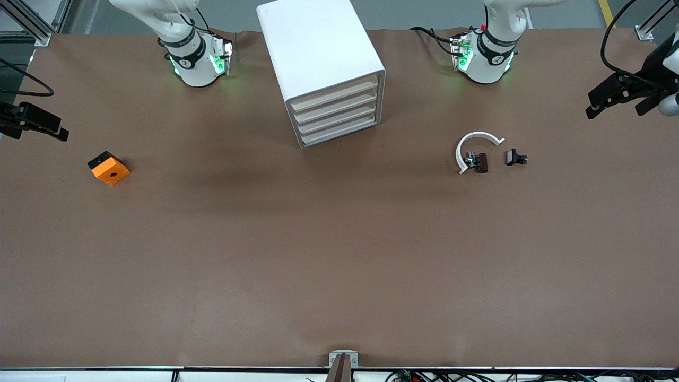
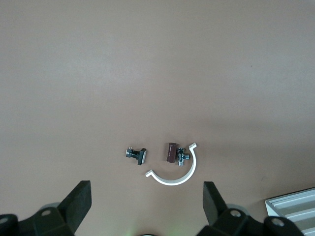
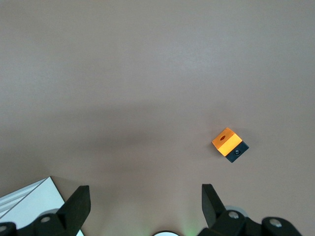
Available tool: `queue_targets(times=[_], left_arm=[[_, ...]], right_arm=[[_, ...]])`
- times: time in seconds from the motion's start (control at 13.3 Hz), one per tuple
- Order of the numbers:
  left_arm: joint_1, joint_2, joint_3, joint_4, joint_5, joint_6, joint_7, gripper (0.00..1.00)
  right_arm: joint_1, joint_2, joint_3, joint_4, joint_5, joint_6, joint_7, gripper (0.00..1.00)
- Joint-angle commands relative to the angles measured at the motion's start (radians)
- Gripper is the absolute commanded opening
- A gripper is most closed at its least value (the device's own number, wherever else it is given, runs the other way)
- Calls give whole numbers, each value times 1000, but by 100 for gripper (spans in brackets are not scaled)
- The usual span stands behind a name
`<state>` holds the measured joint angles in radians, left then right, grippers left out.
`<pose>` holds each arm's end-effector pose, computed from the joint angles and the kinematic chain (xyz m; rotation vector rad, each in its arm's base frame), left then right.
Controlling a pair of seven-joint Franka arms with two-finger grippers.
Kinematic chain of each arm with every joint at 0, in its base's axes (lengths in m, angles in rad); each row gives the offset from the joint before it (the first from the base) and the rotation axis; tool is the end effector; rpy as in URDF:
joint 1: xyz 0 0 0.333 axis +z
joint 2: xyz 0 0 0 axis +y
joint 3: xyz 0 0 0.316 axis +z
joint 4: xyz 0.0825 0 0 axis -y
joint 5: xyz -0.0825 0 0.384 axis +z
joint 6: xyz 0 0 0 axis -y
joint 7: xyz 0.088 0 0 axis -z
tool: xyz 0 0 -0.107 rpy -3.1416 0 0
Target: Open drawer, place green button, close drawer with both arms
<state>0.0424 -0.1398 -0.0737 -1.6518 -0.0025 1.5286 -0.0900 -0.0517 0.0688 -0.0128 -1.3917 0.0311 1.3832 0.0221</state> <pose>0.5057 -0.0191 0.6566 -3.1333 -0.0928 -0.0261 0.5552 -0.0318 0.6534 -3.1052 0.1274 0.1192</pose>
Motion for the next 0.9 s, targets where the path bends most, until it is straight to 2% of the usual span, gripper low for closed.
queue_targets(times=[0.0, 0.83], left_arm=[[2, 12, -2, 23, 2, -22, -10, 100], [1, 25, -1, 23, 12, -22, -63, 100]], right_arm=[[-10, -1, 10, 5, -17, -1, -4, 100], [-10, -1, 10, 7, -17, -1, -4, 100]])
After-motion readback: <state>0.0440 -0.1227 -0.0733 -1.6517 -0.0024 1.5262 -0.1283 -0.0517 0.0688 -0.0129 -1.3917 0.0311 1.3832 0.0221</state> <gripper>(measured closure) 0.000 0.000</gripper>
